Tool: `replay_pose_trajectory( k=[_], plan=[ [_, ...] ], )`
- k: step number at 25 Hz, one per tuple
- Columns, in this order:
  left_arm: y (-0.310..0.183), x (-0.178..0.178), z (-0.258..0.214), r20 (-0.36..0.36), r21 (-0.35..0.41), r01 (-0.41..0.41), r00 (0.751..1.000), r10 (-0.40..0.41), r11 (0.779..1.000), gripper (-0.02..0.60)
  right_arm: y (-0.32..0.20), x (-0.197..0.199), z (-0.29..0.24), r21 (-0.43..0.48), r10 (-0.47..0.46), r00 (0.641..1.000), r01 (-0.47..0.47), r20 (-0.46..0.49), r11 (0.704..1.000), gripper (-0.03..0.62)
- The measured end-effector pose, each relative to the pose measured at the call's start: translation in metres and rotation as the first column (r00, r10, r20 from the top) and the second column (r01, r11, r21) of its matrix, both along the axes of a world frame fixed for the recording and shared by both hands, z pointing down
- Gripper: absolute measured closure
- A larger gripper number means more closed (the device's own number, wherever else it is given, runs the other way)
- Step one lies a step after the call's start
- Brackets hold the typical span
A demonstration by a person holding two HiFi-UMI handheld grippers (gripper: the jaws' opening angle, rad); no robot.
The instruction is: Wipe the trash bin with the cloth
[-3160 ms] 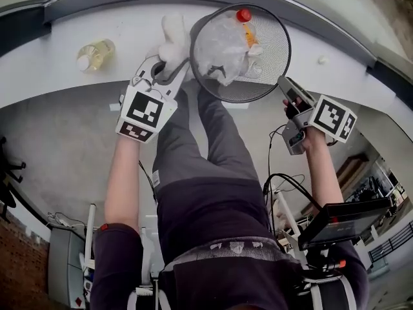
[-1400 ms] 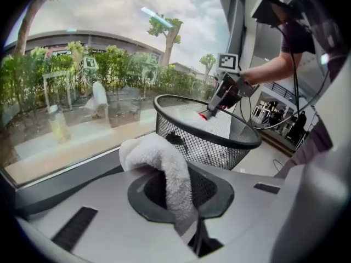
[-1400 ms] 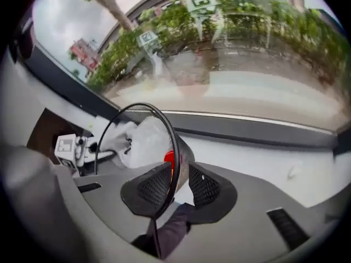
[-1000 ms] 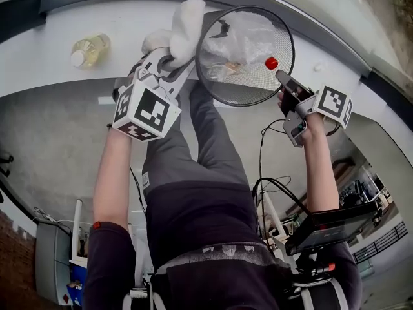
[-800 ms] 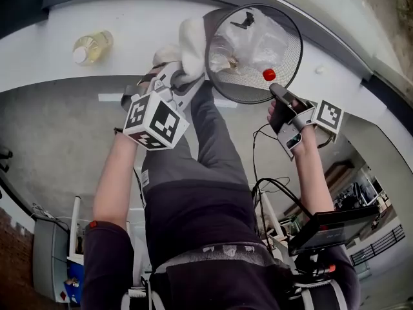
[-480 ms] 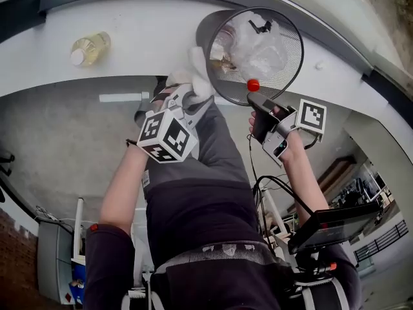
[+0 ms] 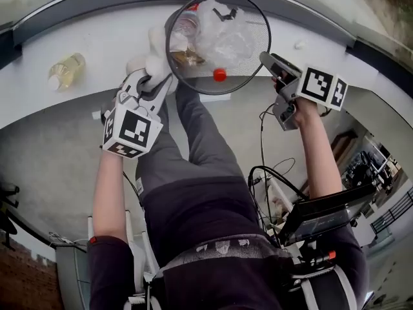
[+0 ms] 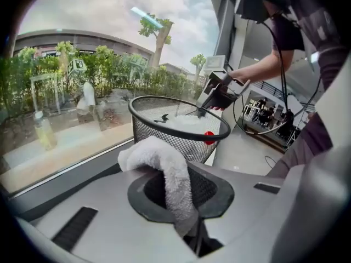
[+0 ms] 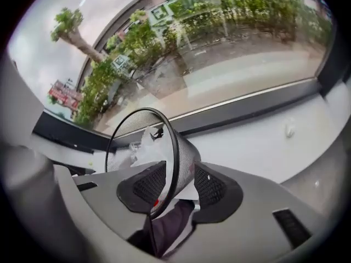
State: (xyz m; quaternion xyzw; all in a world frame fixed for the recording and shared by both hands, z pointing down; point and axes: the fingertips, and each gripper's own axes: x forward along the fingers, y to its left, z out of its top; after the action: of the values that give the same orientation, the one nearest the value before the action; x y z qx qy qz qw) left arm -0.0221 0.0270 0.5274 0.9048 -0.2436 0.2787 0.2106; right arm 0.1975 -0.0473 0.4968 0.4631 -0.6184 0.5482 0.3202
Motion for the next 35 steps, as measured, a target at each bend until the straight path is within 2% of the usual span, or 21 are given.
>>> replay_pose_trajectory(
  k=[1,3,4,6,9,12,14,16,19,21,22,23,24,25,27,28,30,31,32,33,35],
  plan=[
    [-0.004,-0.004,0.0,0.014,0.007,0.009,1.0,-0.009,1.0,0.551,-0.007,-0.005,0.005,-0.002,-0.044,0.999,0.044,-0.006,0.999,0.434],
    [-0.013,-0.009,-0.001,0.033,0.019,0.031,0.999,-0.032,0.999,0.551,-0.013,-0.016,0.013,-0.022,-0.054,0.999,0.054,0.006,0.998,0.546],
    [-0.017,-0.01,-0.002,0.037,0.023,0.041,0.998,-0.042,0.999,0.551,-0.012,-0.017,0.014,-0.036,-0.003,1.0,0.004,0.029,0.999,0.557],
    [-0.022,-0.007,-0.002,0.031,0.025,0.06,0.998,-0.061,0.998,0.551,-0.001,-0.013,0.015,-0.078,0.157,0.983,-0.15,0.097,0.986,0.557],
    [-0.032,-0.014,-0.001,0.007,0.014,0.111,0.994,-0.111,0.994,0.551,0.037,-0.022,0.018,-0.205,0.365,0.915,-0.329,0.174,0.922,0.556],
    [-0.028,-0.029,0.003,0.013,-0.012,0.119,0.993,-0.119,0.993,0.551,0.081,-0.057,0.021,-0.367,0.504,0.828,-0.401,0.247,0.839,0.556],
    [-0.014,-0.029,0.006,0.023,-0.034,0.075,0.997,-0.074,0.997,0.551,0.102,-0.073,0.022,-0.453,0.58,0.764,-0.427,0.282,0.783,0.556],
    [0.005,-0.017,0.007,0.023,-0.051,0.004,1.0,-0.003,0.999,0.551,0.114,-0.079,0.02,-0.504,0.633,0.716,-0.446,0.295,0.74,0.556],
    [0.038,0.013,0.008,0.015,-0.079,-0.095,0.995,0.097,0.992,0.551,0.124,-0.086,0.019,-0.543,0.673,0.681,-0.462,0.29,0.701,0.556],
    [0.056,0.029,0.009,-0.007,-0.105,-0.117,0.993,0.117,0.988,0.551,0.127,-0.09,0.021,-0.543,0.692,0.664,-0.484,0.283,0.686,0.554],
    [0.062,0.035,0.01,-0.024,-0.118,-0.113,0.994,0.111,0.987,0.551,0.127,-0.091,0.022,-0.53,0.695,0.662,-0.497,0.28,0.687,0.554],
    [0.064,0.039,0.01,-0.038,-0.126,-0.1,0.995,0.096,0.987,0.551,0.126,-0.092,0.021,-0.508,0.685,0.672,-0.502,0.281,0.7,0.554],
    [0.063,0.041,0.011,-0.044,-0.128,-0.079,0.996,0.074,0.989,0.551,0.124,-0.091,0.02,-0.476,0.656,0.701,-0.491,0.282,0.73,0.554],
    [0.06,0.04,0.011,-0.044,-0.125,-0.055,0.998,0.05,0.991,0.551,0.121,-0.087,0.017,-0.432,0.603,0.748,-0.463,0.277,0.774,0.545],
    [0.05,0.033,0.011,-0.038,-0.117,0.003,0.999,-0.007,0.993,0.551,0.108,-0.066,0.009,-0.298,0.458,0.86,-0.387,0.224,0.872,0.476],
    [0.044,0.027,0.012,-0.035,-0.114,0.03,0.999,-0.035,0.993,0.551,0.096,-0.049,0.005,-0.217,0.39,0.904,-0.351,0.173,0.911,0.461],
    [0.03,0.015,0.014,-0.023,-0.099,0.067,0.997,-0.07,0.993,0.551,0.061,-0.017,-0.004,-0.058,0.252,0.964,-0.248,0.08,0.967,0.456],
    [0.022,0.009,0.014,-0.014,-0.085,0.077,0.997,-0.078,0.993,0.551,0.037,-0.009,-0.007,0.016,0.156,0.986,-0.157,0.055,0.987,0.453],
    [0.014,0.004,0.013,-0.004,-0.069,0.084,0.996,-0.085,0.994,0.551,0.013,-0.008,-0.008,0.071,0.056,0.998,-0.059,0.039,0.996,0.453],
    [0.007,-0.001,0.012,0.008,-0.053,0.089,0.996,-0.089,0.995,0.551,-0.006,-0.013,-0.007,0.102,-0.032,0.999,0.028,0.03,0.994,0.453],
    [-0.005,-0.008,0.009,0.036,-0.022,0.081,0.996,-0.081,0.996,0.551,-0.03,-0.028,0.0,0.106,-0.163,0.987,0.161,0.012,0.981,0.453]
  ],
)
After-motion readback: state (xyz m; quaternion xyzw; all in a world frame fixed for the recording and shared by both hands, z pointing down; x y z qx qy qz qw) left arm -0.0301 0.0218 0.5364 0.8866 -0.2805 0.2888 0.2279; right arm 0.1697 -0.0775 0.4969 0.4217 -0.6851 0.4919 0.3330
